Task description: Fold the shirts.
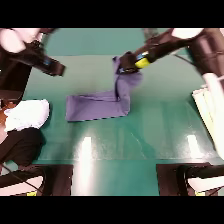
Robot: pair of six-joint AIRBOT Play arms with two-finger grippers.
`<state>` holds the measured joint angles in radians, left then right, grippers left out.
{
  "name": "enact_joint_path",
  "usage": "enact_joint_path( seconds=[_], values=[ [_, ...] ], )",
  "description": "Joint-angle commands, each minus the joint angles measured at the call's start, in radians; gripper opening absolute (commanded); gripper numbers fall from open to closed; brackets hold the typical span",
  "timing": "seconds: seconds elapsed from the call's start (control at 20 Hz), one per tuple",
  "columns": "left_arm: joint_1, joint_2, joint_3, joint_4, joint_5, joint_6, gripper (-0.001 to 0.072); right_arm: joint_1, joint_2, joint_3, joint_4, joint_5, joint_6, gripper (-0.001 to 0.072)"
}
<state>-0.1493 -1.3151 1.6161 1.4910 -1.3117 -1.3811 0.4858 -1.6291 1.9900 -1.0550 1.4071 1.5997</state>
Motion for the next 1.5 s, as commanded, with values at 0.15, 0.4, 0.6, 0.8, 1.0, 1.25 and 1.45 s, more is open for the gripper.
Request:
enact_joint_path(
  seconds=[0.15, 0.4, 0.6, 0.8, 1.0, 1.25, 1.45],
  values=[
    [0.189, 0.116, 0.001, 0.023, -0.035, 0.001, 0.0024, 0.168, -0.214, 0.030, -0.045, -0.180, 0.076, 0.0022],
    [0.194, 0.115, -0.002, -0.014, -0.030, 0.001, 0.0024, 0.216, -0.280, 0.033, -0.025, -0.270, 0.055, 0.0024],
    [0.194, 0.114, -0.002, -0.052, -0.031, 0.001, 0.0025, 0.217, -0.334, 0.075, 0.264, -0.361, -0.134, 0.0553],
    [0.194, 0.114, -0.002, -0.078, -0.034, 0.001, 0.0024, 0.216, -0.347, 0.072, 0.578, -0.404, -0.304, 0.0602],
    [0.194, 0.114, -0.002, -0.080, -0.072, 0.001, 0.0025, 0.137, -0.263, -0.008, 0.552, -0.246, -0.326, 0.0576],
    [0.193, 0.114, -0.064, -0.087, -0.065, 0.001, 0.0025, -0.092, -0.024, -0.401, 0.431, -0.195, -0.324, 0.0554],
    [0.193, 0.114, -0.128, -0.128, -0.050, 0.001, 0.0024, -0.333, 0.119, -0.679, 0.385, -0.214, -0.307, 0.0558]
  ],
)
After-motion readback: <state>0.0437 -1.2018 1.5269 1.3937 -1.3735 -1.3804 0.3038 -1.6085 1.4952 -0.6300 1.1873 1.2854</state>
